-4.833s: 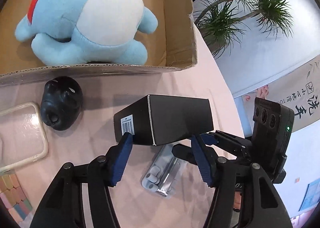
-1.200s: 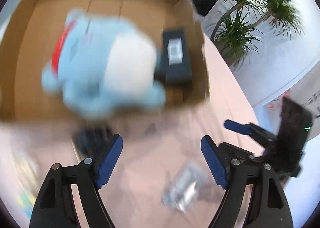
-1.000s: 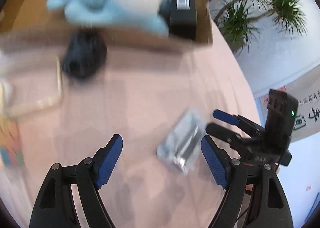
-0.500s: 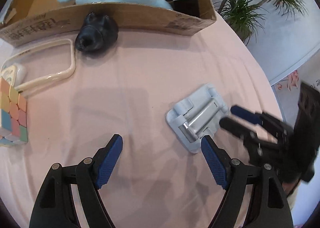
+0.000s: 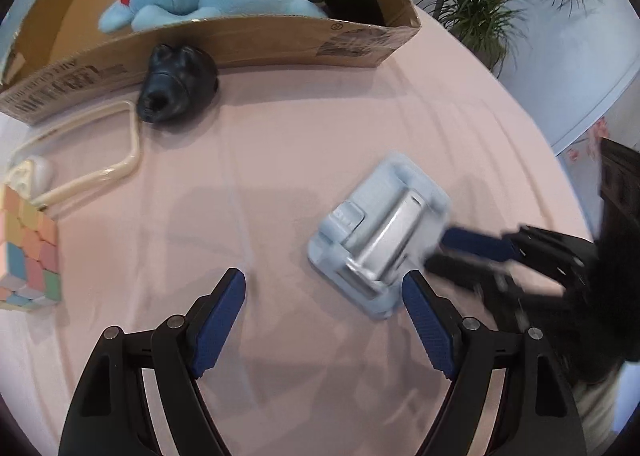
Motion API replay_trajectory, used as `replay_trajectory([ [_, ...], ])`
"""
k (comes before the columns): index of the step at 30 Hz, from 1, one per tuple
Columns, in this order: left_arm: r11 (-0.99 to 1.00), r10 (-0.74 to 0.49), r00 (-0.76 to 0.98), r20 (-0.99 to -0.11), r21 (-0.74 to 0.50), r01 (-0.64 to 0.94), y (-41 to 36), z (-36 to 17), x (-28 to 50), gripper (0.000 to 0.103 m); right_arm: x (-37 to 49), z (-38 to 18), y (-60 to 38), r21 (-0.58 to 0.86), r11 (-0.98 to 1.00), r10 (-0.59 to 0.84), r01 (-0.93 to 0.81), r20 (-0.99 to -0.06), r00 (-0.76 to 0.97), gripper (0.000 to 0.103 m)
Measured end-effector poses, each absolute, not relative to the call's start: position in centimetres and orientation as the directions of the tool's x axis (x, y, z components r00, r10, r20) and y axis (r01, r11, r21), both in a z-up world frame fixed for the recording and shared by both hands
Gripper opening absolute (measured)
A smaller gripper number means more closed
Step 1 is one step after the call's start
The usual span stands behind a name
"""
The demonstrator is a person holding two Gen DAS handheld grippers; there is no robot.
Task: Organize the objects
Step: 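Move both tools to the grey phone stand and grasp it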
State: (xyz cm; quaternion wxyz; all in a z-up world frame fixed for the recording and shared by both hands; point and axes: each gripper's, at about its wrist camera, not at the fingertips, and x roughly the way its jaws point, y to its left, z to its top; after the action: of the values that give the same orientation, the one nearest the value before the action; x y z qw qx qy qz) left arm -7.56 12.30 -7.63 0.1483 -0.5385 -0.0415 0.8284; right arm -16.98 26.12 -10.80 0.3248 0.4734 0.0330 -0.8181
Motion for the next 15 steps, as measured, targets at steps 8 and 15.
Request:
replay_trajectory([
  [8,-0.955,0.286,-0.381,-0.879,-0.229,-0.188,11.7,-7.7,-7.9,0.081,-17.5,-10.1,26.1,0.135,-0.801,-0.42,0.583,-0.821,-0.387,0.037],
  [15,-0.95,0.297,-0.375,-0.878,-0.232,-0.208,12.6,-8.0,-8.2,0.081,-19.2,-10.2,25.7,0.196,-0.763,-0.495,0.616,-0.789,-0.363,0.049],
])
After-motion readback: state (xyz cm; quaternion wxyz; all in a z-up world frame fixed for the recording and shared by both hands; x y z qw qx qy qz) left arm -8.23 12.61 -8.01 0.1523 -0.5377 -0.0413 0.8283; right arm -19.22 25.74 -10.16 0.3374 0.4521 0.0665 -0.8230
